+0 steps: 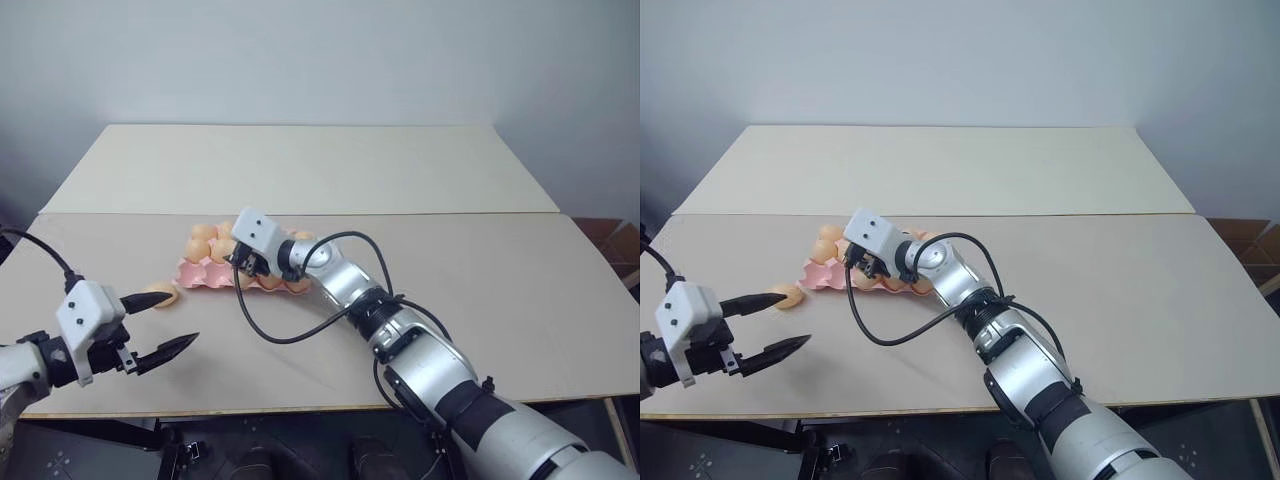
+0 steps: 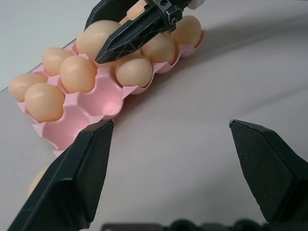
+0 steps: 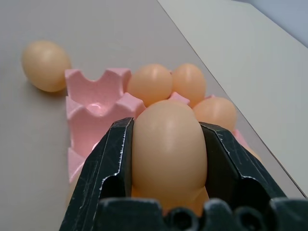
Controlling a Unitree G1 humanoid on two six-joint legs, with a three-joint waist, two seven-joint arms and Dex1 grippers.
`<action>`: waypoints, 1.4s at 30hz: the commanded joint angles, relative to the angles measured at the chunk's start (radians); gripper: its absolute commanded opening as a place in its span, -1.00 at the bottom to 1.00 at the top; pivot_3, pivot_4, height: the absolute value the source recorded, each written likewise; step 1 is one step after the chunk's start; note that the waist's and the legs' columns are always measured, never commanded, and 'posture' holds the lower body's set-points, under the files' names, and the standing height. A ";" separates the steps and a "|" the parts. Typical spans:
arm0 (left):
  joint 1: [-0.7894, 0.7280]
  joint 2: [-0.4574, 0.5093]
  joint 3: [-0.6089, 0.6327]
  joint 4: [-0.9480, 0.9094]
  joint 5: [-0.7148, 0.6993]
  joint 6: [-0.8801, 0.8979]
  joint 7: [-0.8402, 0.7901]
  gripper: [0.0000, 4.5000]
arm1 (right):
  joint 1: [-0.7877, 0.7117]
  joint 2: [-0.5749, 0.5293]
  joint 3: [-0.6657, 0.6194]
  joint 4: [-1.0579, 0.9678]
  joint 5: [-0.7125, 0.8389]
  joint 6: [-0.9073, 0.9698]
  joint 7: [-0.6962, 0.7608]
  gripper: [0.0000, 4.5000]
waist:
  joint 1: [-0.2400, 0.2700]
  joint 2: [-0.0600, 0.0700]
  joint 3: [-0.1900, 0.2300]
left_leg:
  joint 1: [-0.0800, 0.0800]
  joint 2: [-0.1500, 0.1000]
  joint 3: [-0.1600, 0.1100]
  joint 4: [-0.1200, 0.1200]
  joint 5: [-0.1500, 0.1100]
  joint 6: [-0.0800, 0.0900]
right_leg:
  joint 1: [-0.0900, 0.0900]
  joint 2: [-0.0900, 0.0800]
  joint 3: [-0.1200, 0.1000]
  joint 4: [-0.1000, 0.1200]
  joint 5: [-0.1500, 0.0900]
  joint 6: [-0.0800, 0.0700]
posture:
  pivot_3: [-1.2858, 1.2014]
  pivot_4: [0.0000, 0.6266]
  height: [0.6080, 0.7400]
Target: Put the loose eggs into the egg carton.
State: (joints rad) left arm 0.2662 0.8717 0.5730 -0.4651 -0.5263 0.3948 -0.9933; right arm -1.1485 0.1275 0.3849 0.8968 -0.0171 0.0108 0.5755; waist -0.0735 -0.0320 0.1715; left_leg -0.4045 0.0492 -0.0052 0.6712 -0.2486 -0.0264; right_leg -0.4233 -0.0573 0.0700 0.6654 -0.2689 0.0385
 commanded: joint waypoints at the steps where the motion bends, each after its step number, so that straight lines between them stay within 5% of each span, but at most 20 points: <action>1: -0.004 0.008 0.033 -0.018 -0.019 0.000 -0.002 0.86 | -0.055 0.180 -0.018 -0.028 0.034 -0.048 0.046 -0.17 | 0.000 0.000 0.000 | 0.000 0.000 0.000 0.000 0.000 0.000 | 0.000 0.000 0.000 0.000 0.000 0.000 | 0.03 -0.52 1.00; 17: -0.052 0.021 -0.010 0.003 -0.012 -0.006 -0.006 0.86 | -0.042 0.179 0.029 -0.095 0.017 -0.072 0.062 -0.17 | 0.001 0.000 0.000 | 0.000 0.000 0.000 -0.002 0.000 0.000 | -0.001 0.000 0.000 0.000 0.000 0.000 | 0.03 -0.52 1.00; 23: -0.045 0.016 -0.010 0.003 -0.010 -0.008 -0.006 0.86 | -0.042 0.178 0.031 -0.073 0.004 -0.080 0.010 0.68 | 0.000 0.000 0.000 | 0.000 0.000 0.000 -0.002 0.000 0.000 | -0.001 0.000 0.000 0.000 0.000 0.000 | 0.03 -0.52 1.00; 34: -0.065 0.014 -0.034 0.024 -0.002 -0.021 -0.007 0.86 | 0.027 0.104 0.050 -0.257 0.011 -0.018 0.056 0.68 | 0.001 0.000 0.000 | 0.000 0.000 0.000 -0.002 0.000 0.000 | -0.001 0.000 0.000 0.000 0.000 0.000 | 0.03 -0.52 1.00; 42: -0.040 0.004 -0.008 0.015 -0.003 -0.025 -0.001 0.86 | 0.154 -0.057 0.023 -0.699 0.058 0.264 0.109 0.68 | 0.004 0.000 0.000 | -0.001 0.000 0.000 -0.002 0.000 0.000 | -0.001 -0.001 0.000 0.000 0.000 0.000 | 0.03 -0.52 1.00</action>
State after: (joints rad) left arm 0.2167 0.8766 0.5300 -0.4318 -0.5281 0.3811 -0.9962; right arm -0.9949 0.0815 0.4455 0.3242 0.0087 0.2066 0.6713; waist -0.0694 -0.0324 0.1713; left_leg -0.4053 0.0493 -0.0059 0.6692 -0.2483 -0.0269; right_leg -0.4242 -0.0578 0.0694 0.6653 -0.2688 0.0384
